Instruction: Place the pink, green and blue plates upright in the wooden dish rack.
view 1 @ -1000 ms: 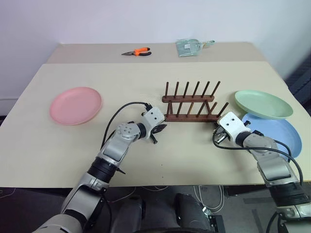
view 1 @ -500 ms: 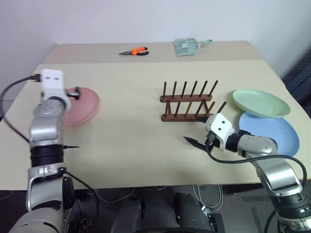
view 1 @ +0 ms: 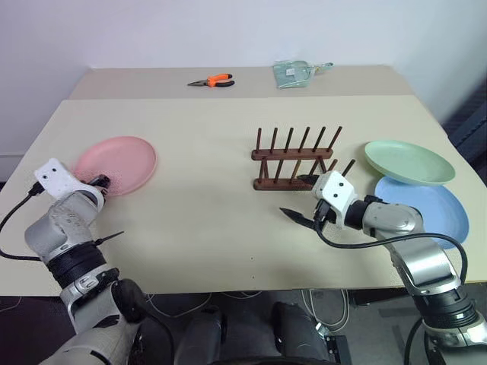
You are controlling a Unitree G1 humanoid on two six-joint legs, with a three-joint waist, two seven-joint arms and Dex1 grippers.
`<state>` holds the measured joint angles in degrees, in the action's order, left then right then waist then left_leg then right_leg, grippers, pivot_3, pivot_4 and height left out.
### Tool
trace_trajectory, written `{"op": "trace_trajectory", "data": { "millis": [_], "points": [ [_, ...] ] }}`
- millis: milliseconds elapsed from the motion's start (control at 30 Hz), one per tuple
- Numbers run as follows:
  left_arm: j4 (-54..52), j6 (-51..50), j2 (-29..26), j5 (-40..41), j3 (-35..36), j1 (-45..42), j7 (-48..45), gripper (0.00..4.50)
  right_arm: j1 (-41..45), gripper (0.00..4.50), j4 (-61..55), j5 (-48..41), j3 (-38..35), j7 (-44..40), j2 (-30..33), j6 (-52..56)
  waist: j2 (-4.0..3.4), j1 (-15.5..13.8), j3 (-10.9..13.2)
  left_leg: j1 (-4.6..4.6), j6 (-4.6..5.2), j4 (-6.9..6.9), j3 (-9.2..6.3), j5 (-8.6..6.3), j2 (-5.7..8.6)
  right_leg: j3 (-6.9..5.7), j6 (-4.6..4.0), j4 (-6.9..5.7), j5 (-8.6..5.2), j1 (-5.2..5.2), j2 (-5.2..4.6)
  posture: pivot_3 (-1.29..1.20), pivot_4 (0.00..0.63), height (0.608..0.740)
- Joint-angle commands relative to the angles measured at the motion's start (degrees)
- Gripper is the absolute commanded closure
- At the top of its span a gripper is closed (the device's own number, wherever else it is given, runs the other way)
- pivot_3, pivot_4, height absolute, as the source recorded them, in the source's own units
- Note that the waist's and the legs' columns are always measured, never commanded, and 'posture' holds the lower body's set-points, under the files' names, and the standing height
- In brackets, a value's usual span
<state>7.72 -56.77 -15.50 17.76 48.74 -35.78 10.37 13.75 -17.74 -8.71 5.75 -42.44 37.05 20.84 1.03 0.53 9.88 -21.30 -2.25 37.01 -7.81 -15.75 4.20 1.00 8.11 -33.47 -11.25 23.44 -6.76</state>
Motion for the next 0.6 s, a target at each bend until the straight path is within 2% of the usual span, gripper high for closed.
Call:
{"op": "trace_trajectory", "data": {
  "millis": [33, 133, 267, 367, 467, 600],
  "points": [
    [0.36, 1.86, -0.04, 3.3, 1.2, -1.42, 0.54, 2.93, 0.49, 0.0, -1.42, 0.39, -1.9, 1.09, -0.08, -1.54, 0.0, -0.06, 0.0, 0.0, 0.0, 0.0, 0.01, 0.0, 0.0, 0.0, 0.0, 0.0, 0.0, 0.0, 0.0, 0.0, 0.15, 0.74],
    [-2.03, 6.23, 0.52, 5.74, -3.4, -2.15, -4.46, 4.48, 1.12, 0.0, -2.71, -3.33, -4.46, 0.12, 0.04, 1.39, 0.05, -0.31, 0.01, -0.02, -0.03, 0.01, -0.01, 0.02, 0.01, -0.01, 0.0, 0.0, 0.0, 0.0, 0.0, 0.0, 0.15, 0.74],
    [-12.45, 10.29, 2.51, 9.17, -15.79, -3.51, -14.06, 4.48, 4.7, 0.0, -6.61, -4.2, -5.9, 0.21, 0.93, 1.72, 0.2, -1.18, 0.11, -0.09, -0.04, 0.07, 0.01, 0.03, 0.02, 0.0, -0.05, 0.06, 0.03, 0.0, -0.01, 0.0, 0.15, 0.74],
    [-17.87, 9.72, 3.3, 8.92, -25.45, -5.41, -16.66, 4.48, 9.82, 0.0, -8.66, -2.91, -4.7, 1.53, -0.52, -0.58, 0.25, -1.15, 0.15, -0.11, -0.06, 0.07, 0.02, 0.03, 0.02, 0.0, -0.06, 0.08, 0.04, 0.0, -0.01, 0.0, 0.15, 0.74],
    [-20.7, 9.02, 3.79, 7.46, -33.43, -8.06, -17.21, 4.48, 14.6, 0.0, -7.67, 4.89, 0.26, 2.86, -0.15, -6.98, 0.24, -0.97, 0.14, -0.07, -0.06, 0.0, 0.05, 0.03, 0.02, 0.01, -0.05, 0.11, 0.04, 0.0, 0.0, 0.0, 0.15, 0.74],
    [-21.1, 7.04, 6.88, 8.97, -36.27, -11.55, -15.09, 4.48, 18.52, 0.0, -2.61, 16.6, 5.81, 5.37, 1.17, -14.53, 0.24, -0.27, 0.14, -0.04, -0.06, -0.03, 0.09, 0.04, -0.01, 0.02, -0.05, 0.11, 0.03, 0.03, 0.02, 0.0, 0.15, 0.74]
  ]
}}
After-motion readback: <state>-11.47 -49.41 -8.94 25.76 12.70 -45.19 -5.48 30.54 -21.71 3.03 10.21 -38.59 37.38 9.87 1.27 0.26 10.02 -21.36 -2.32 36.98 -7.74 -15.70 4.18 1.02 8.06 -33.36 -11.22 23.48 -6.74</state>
